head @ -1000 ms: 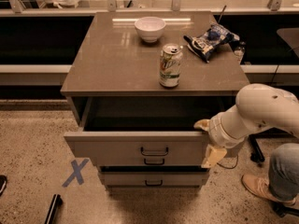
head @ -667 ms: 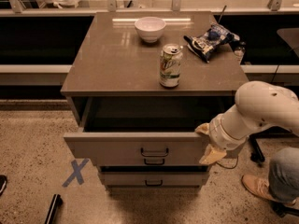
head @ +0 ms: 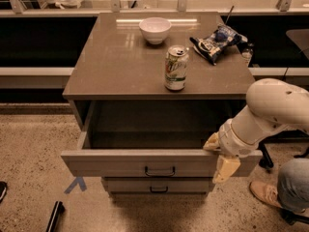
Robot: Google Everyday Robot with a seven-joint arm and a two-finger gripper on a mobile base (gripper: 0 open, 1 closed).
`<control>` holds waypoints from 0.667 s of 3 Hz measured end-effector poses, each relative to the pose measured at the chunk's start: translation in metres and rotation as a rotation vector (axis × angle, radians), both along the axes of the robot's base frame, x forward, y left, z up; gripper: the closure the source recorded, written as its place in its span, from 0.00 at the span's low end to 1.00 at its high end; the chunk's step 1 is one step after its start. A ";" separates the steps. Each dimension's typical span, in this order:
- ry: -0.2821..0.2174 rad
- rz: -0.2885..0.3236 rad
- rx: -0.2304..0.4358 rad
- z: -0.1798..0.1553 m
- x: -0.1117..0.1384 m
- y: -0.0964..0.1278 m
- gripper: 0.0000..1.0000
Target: Open top drawer
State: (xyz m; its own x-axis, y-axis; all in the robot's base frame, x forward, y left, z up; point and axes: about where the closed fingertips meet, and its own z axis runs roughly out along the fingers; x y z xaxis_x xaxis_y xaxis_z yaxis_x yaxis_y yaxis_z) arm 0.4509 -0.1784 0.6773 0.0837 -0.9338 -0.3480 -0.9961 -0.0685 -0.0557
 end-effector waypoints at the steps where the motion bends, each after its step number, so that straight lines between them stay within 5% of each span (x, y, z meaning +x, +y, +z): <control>1: -0.023 -0.004 0.033 0.017 0.000 -0.003 0.05; 2: -0.066 -0.014 0.064 0.040 0.013 -0.008 0.02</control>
Offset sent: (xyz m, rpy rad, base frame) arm 0.0217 -0.0118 0.0605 0.0985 -0.1120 -0.0222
